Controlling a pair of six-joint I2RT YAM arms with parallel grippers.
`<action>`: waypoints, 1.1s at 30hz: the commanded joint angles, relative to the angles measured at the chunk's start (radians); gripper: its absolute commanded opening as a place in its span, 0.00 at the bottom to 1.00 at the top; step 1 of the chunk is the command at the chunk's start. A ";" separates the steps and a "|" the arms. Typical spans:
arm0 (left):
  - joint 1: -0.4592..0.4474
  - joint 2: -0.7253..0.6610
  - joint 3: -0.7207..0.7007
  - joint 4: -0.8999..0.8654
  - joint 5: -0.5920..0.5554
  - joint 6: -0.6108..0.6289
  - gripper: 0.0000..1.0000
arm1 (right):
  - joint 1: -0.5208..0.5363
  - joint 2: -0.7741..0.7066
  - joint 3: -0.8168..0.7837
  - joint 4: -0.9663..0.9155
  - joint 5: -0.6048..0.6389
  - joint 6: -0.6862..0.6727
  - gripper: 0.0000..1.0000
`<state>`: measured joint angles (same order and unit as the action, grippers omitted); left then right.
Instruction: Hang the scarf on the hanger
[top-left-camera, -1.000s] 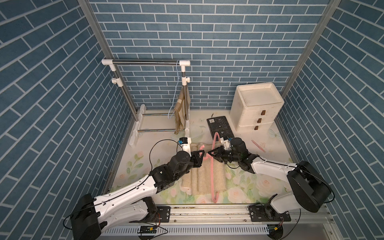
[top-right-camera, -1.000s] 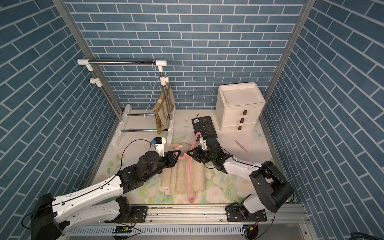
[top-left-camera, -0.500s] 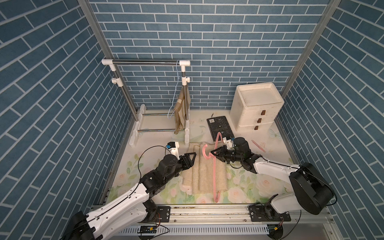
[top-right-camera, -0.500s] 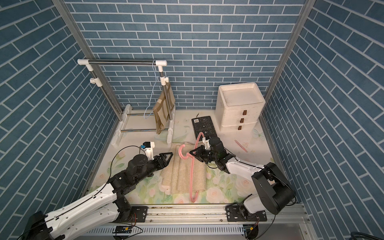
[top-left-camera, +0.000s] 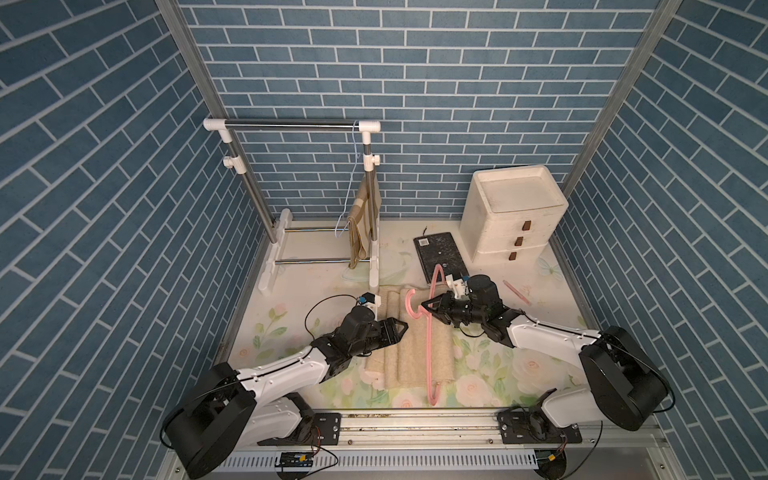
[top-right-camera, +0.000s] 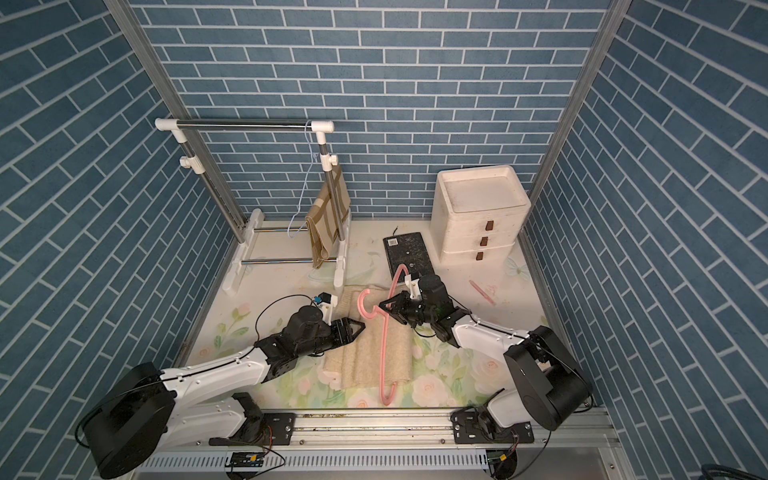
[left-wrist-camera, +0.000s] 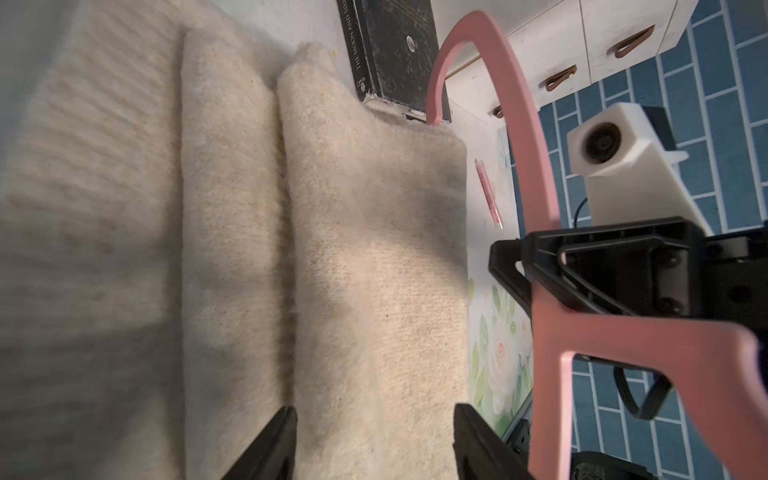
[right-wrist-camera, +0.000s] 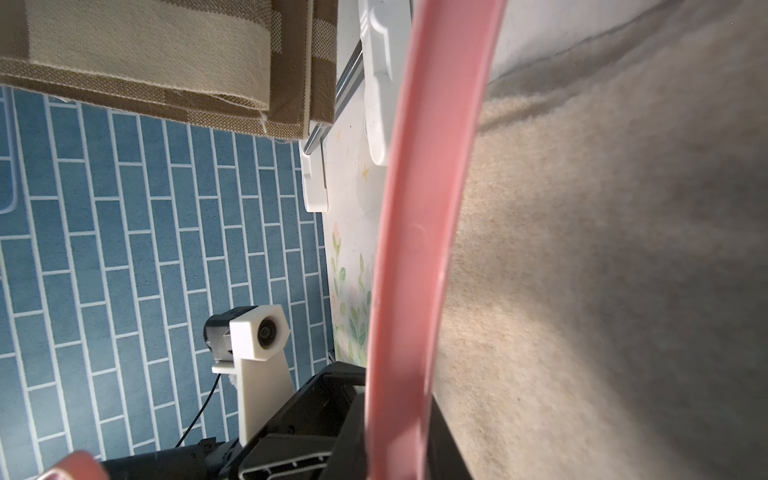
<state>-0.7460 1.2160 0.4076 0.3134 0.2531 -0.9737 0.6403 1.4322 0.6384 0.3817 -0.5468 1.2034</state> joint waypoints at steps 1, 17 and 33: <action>0.007 0.041 0.030 0.027 0.028 0.037 0.64 | -0.005 -0.034 -0.009 0.030 -0.010 -0.033 0.00; 0.008 0.172 0.040 0.050 0.096 0.043 0.53 | -0.004 -0.020 -0.006 0.042 -0.015 -0.033 0.00; 0.012 0.132 0.079 0.012 0.096 0.072 0.03 | -0.003 -0.010 0.013 0.067 -0.056 -0.030 0.00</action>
<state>-0.7422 1.3884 0.4488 0.3576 0.3683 -0.9287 0.6403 1.4265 0.6384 0.3992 -0.5743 1.2037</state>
